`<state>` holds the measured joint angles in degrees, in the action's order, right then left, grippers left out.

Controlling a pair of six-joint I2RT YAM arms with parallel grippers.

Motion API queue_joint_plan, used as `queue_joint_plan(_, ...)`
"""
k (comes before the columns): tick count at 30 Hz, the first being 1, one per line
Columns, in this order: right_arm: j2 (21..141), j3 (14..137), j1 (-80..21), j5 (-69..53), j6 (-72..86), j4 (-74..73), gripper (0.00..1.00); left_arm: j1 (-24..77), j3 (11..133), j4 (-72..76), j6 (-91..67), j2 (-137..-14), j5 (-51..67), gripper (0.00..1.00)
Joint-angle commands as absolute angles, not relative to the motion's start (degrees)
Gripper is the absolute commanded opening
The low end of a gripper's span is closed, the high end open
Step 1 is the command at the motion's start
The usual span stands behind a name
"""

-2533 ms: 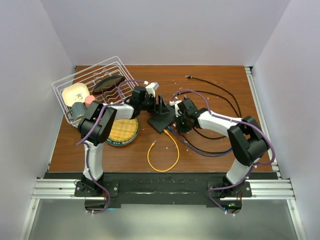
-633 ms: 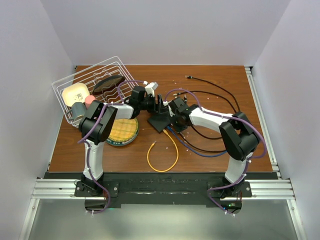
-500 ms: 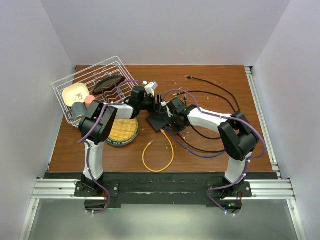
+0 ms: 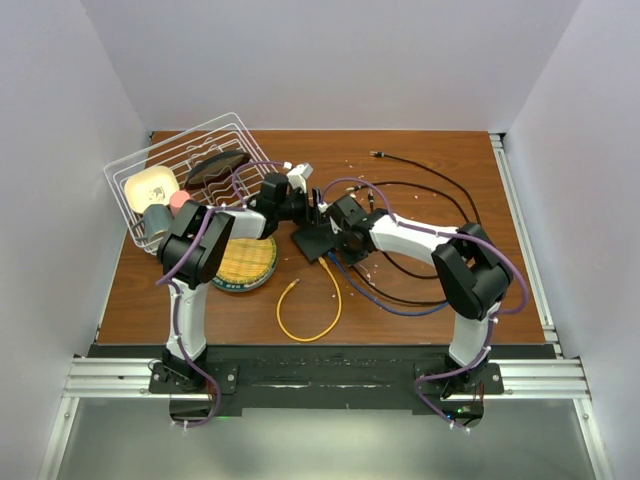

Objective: Insert the plug into the switch port

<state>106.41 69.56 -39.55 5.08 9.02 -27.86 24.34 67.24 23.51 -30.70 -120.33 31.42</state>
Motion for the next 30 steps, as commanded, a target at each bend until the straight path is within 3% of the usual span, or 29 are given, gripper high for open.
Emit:
queue_joint_plan(1,107.14,74.44,-39.73,10.10,10.63,-23.47,0.00,25.14,65.74,24.87,-32.17,-119.79,36.74,0.67)
queue_joint_plan(30,100.89,67.94,-39.81,7.91,12.57,-8.09,0.00,25.93,64.16,27.42,-33.75,-120.76,39.19,0.65)
